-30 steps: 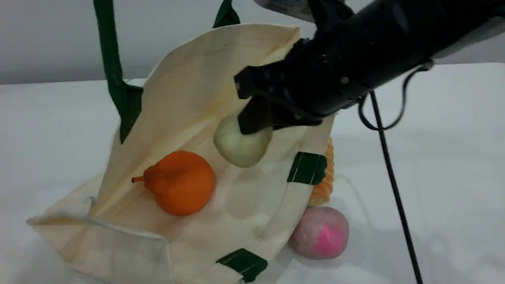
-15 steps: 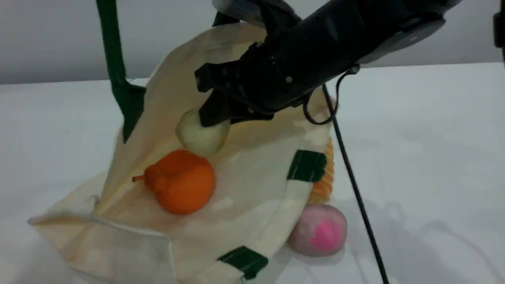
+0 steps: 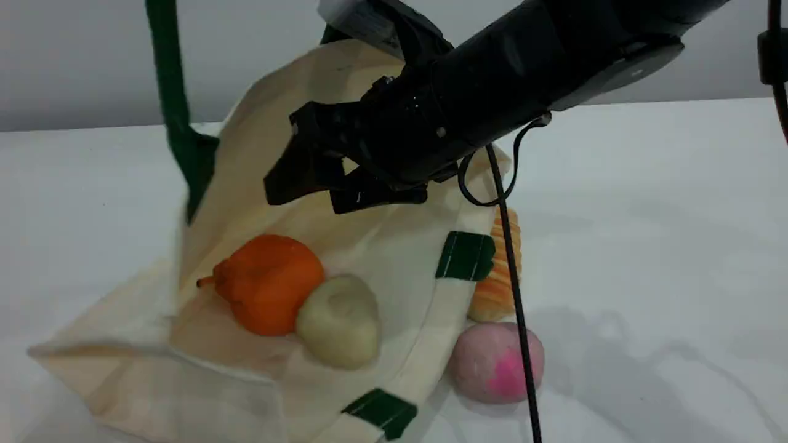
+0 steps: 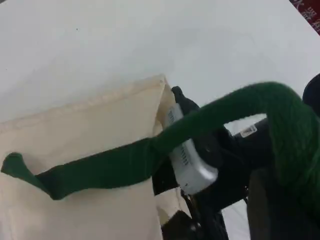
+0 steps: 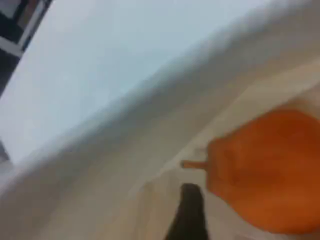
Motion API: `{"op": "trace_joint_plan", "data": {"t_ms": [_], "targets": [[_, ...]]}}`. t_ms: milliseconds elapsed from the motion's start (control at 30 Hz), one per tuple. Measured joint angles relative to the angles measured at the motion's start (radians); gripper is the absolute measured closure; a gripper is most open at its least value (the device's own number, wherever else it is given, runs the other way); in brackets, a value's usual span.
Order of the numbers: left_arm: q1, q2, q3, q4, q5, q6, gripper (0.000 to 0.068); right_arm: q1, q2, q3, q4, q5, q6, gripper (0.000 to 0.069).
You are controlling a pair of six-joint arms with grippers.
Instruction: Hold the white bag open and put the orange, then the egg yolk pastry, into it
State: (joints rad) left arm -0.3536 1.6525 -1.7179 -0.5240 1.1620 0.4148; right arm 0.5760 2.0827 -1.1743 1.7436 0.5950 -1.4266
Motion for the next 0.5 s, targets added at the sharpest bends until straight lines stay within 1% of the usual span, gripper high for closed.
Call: {"op": "trace_joint_plan", "data": {"t_ms": [67, 167, 233, 400, 500], "targets": [[0.0, 0.0, 0.0, 0.007, -0.001, 0.0, 0.0614, -0.009, -0.005, 0.0, 0.0, 0.04, 0.005, 0.0111], [0.0, 0.0, 0.0, 0.038, -0.001, 0.0, 0.0614, -0.032, -0.021, 0.001, -0.022, 0.082, 0.039, 0.0114], [0.0, 0.0, 0.0, 0.055, -0.002, 0.0, 0.0614, -0.053, -0.041, 0.001, -0.07, 0.097, 0.075, 0.0123], [0.0, 0.0, 0.0, 0.062, -0.001, 0.0, 0.0614, -0.144, -0.121, 0.001, -0.237, 0.168, 0.188, 0.0136], [0.0, 0.001, 0.0, 0.107, 0.003, 0.0, 0.0605, -0.205, -0.177, 0.001, -0.324, 0.222, 0.254, 0.0137]]}}
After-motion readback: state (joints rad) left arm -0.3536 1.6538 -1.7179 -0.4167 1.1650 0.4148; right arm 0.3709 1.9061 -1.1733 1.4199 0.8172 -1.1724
